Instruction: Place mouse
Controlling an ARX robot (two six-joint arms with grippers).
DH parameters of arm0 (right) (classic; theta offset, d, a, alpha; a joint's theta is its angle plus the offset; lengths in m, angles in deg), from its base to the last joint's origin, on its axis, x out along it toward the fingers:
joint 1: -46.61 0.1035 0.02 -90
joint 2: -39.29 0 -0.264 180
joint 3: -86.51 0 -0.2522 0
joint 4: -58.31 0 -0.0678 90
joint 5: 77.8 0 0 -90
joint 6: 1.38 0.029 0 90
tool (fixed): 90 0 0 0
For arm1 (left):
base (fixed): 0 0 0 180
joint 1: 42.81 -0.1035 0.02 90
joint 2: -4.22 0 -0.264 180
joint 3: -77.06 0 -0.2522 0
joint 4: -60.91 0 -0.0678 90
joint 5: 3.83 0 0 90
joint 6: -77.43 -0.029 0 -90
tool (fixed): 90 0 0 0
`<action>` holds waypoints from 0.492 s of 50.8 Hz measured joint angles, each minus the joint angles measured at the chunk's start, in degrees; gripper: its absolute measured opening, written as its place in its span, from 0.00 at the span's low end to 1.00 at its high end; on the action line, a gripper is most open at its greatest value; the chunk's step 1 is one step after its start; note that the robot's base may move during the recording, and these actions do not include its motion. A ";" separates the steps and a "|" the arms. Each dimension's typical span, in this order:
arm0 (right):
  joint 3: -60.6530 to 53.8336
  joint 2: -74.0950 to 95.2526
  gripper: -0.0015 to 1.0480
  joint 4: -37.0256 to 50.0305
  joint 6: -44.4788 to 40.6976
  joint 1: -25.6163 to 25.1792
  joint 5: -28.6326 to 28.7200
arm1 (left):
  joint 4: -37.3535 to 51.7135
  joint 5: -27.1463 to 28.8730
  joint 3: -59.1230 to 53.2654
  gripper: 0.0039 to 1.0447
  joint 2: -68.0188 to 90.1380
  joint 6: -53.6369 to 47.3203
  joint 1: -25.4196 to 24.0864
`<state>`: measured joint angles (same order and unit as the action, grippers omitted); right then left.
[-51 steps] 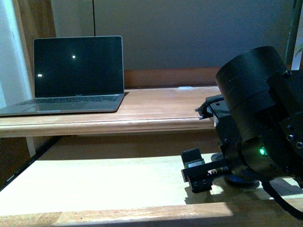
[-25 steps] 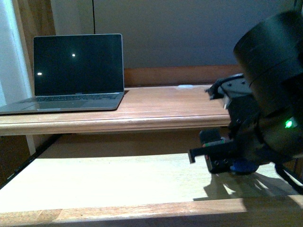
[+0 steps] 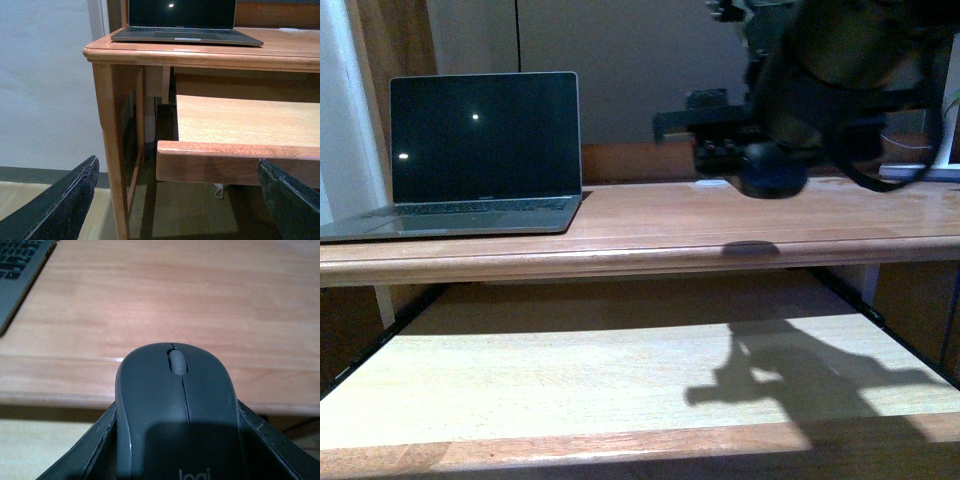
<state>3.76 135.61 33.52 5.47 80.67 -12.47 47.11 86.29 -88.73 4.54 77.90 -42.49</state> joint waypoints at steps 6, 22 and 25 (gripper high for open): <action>10.01 7.41 0.54 -2.60 0.28 1.09 -2.56 | 0.00 0.00 0.00 0.93 0.00 0.00 0.00; 40.63 30.03 0.54 -14.05 2.43 2.47 -11.74 | 0.00 0.00 0.00 0.93 0.00 0.00 0.00; 46.47 33.97 0.54 -16.17 2.38 2.91 -12.85 | 0.00 0.00 0.00 0.93 0.00 0.00 0.00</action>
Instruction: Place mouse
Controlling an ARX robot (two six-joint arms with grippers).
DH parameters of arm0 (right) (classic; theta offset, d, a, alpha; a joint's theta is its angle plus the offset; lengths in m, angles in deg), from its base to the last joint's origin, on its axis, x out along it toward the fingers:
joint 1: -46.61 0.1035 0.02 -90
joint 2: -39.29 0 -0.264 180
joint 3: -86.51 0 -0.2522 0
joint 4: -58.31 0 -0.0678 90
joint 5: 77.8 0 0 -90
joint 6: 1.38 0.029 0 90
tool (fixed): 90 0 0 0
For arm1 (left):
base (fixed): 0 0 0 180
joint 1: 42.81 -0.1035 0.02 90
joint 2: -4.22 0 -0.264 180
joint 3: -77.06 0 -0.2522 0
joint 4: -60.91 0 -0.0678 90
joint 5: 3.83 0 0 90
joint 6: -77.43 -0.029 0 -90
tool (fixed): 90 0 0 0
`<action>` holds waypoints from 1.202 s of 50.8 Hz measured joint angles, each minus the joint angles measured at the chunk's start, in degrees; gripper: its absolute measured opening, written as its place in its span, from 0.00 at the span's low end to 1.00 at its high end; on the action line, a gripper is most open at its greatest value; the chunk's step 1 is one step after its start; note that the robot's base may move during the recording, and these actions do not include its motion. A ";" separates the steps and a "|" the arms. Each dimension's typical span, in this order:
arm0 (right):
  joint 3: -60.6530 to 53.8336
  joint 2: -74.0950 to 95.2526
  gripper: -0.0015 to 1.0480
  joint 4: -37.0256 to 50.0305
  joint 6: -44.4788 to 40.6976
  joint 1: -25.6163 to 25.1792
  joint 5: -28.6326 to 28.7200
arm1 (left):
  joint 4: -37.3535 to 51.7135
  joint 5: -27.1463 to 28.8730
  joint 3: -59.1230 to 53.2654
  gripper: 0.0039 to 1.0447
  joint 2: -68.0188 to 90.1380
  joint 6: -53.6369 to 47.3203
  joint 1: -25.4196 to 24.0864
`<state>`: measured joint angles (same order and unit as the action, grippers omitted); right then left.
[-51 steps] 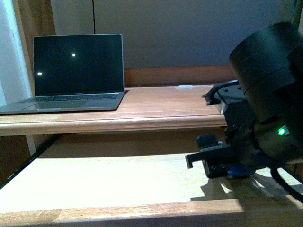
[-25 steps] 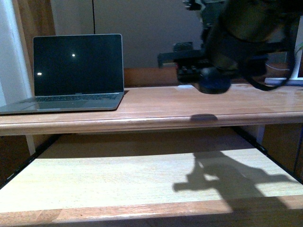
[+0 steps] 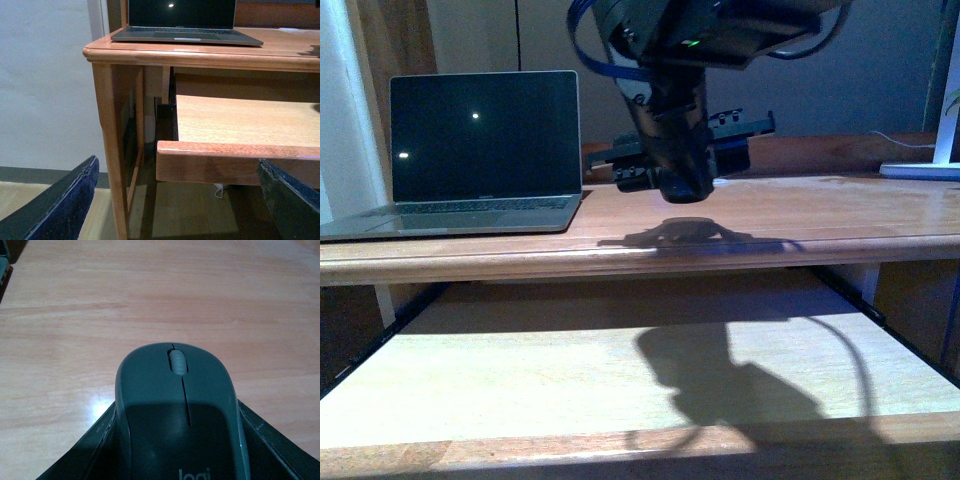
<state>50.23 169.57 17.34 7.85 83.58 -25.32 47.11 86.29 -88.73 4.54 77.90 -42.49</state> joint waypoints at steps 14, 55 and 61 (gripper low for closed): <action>22.14 14.64 0.54 -8.70 0.50 1.75 -3.26 | 0.00 0.00 0.00 0.93 0.00 0.00 0.00; -27.04 -18.47 0.93 32.59 2.89 -4.92 14.16 | 0.00 0.00 0.00 0.93 0.00 0.00 0.00; -43.19 -30.23 0.93 39.32 1.55 -8.22 22.27 | 0.00 0.00 0.00 0.93 0.00 0.00 0.00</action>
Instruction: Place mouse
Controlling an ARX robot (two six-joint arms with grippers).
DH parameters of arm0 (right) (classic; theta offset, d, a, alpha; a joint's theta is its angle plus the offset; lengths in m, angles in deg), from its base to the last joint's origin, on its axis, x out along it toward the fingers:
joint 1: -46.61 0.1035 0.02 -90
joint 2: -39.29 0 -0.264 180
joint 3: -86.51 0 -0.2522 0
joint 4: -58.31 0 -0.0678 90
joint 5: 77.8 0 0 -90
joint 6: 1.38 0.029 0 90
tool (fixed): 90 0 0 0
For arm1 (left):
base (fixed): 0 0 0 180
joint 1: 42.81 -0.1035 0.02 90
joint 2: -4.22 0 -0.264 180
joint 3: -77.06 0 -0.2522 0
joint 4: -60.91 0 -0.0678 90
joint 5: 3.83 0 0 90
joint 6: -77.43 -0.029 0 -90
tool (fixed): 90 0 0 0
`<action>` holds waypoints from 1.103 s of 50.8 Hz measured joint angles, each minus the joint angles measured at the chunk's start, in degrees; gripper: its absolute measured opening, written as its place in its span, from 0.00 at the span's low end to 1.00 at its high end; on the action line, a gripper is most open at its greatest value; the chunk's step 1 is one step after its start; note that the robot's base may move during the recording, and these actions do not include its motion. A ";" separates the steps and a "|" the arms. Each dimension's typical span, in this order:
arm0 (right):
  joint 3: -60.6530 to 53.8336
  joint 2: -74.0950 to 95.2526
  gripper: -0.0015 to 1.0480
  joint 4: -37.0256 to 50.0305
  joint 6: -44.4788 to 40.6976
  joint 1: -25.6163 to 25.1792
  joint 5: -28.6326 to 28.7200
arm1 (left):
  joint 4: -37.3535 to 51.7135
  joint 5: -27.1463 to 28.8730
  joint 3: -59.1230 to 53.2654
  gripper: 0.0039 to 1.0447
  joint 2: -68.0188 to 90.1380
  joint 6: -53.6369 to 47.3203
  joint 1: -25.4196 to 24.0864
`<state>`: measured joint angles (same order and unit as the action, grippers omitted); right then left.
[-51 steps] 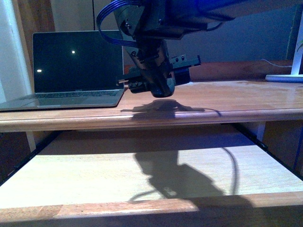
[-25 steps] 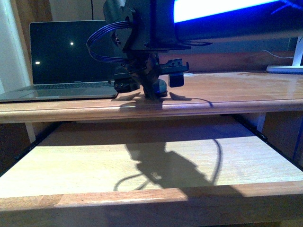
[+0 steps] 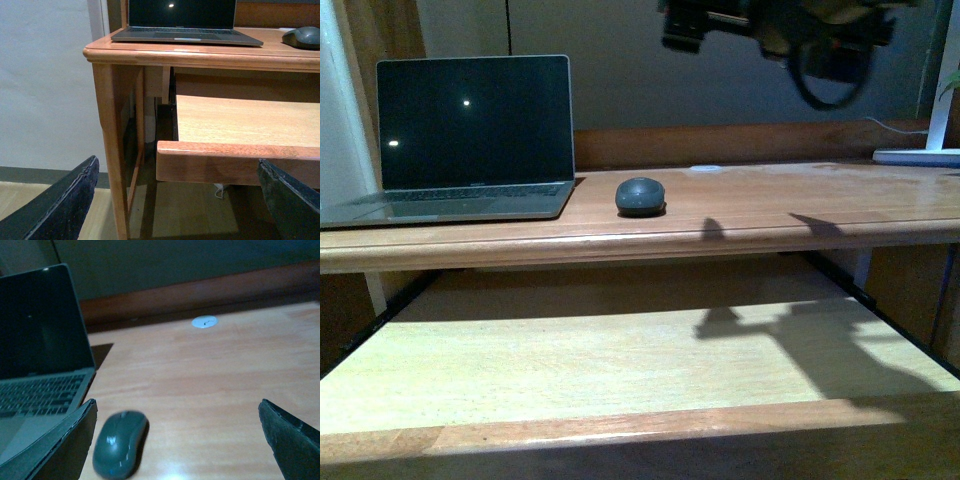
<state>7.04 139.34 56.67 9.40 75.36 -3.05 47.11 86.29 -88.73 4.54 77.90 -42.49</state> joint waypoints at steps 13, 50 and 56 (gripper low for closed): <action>-41.38 -25.97 0.93 8.26 -6.19 -9.81 26.58 | 0.00 0.00 0.00 0.93 0.00 0.00 0.00; -65.02 -27.74 0.93 15.10 -24.28 3.17 31.45 | 0.00 0.00 0.00 0.93 0.00 0.00 -0.02; -64.98 -23.82 0.93 17.40 -24.41 5.92 29.77 | 0.00 0.00 0.00 0.93 0.00 0.00 -0.02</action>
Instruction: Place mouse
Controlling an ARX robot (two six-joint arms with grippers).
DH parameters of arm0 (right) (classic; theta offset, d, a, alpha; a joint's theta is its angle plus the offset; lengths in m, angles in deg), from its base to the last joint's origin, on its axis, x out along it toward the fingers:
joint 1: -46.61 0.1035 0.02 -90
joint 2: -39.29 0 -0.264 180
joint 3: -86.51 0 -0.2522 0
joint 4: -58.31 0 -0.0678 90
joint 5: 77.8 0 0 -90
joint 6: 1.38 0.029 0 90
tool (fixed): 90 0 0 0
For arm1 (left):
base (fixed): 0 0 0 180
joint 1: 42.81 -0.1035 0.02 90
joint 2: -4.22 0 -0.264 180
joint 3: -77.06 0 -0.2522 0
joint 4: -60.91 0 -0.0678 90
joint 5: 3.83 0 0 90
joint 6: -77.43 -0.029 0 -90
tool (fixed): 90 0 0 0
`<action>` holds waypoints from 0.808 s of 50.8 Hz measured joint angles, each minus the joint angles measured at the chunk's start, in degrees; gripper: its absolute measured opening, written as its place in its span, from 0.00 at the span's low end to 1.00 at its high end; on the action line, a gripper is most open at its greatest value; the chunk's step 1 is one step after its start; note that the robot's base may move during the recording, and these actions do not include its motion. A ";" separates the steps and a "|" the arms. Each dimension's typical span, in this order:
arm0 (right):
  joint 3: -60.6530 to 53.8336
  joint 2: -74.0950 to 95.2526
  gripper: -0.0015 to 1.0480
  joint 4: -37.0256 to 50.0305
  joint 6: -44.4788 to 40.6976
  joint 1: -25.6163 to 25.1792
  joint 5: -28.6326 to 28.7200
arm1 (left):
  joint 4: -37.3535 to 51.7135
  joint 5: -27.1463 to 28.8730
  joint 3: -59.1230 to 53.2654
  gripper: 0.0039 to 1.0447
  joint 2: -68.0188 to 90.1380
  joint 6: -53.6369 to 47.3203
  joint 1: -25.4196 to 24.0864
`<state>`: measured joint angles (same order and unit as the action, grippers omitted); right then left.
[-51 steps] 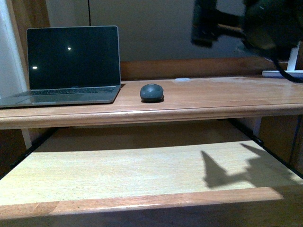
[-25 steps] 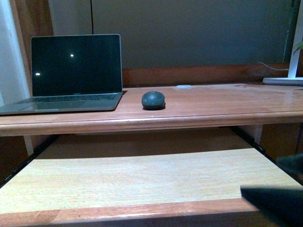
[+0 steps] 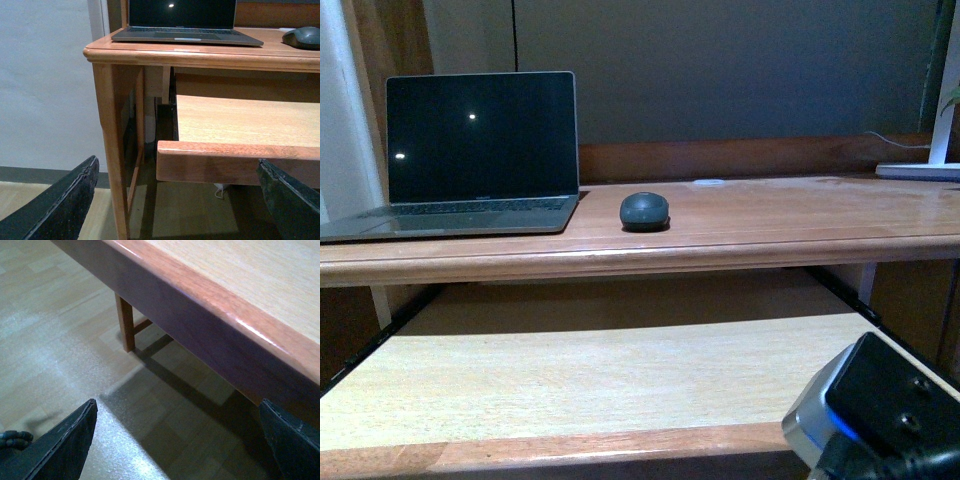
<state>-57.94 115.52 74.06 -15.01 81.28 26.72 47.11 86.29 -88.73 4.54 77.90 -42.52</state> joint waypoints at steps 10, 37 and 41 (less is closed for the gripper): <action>2.80 6.62 0.93 4.90 1.51 1.22 -4.63 | 0.00 0.00 0.00 0.93 0.00 0.00 0.02; 32.30 30.32 0.93 2.84 9.57 1.77 -18.84 | 0.00 0.00 0.00 0.93 0.00 0.00 0.00; 35.45 32.37 0.93 1.79 10.29 1.62 -19.76 | 0.00 0.00 0.00 0.93 0.00 0.00 0.00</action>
<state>-22.49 147.89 75.86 -4.72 82.90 6.96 47.11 86.29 -88.73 4.54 77.90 -42.52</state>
